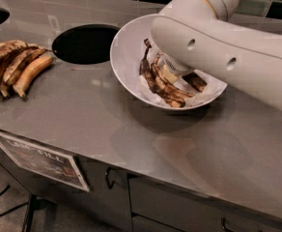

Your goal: Pick banana from white bowl

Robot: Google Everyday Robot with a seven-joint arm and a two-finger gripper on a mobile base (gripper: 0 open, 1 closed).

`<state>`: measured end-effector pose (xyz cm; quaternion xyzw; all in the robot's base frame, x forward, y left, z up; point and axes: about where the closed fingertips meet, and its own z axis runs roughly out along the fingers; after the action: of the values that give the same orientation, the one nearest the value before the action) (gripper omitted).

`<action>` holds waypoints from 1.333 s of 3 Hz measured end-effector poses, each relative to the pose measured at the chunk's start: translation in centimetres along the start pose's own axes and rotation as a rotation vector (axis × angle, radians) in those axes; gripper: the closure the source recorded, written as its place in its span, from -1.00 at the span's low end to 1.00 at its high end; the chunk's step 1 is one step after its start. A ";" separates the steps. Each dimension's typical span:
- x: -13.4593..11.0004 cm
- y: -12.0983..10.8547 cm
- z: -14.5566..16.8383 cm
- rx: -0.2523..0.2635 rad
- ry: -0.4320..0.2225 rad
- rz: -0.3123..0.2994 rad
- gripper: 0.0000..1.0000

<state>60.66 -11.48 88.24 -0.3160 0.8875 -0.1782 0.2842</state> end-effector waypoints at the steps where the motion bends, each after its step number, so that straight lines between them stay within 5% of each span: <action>1: 0.4 -0.3 0.5 0.000 0.011 0.003 -0.06; 3: 1.1 -1.0 1.4 -0.001 0.035 0.010 -0.06; 4: 1.3 -1.0 2.1 -0.017 0.046 0.013 0.33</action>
Offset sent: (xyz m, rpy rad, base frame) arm 0.0087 -0.0172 -0.0182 -0.0069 0.0357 -0.0270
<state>61.57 -13.42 86.63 -0.3083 0.8973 -0.1761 0.2623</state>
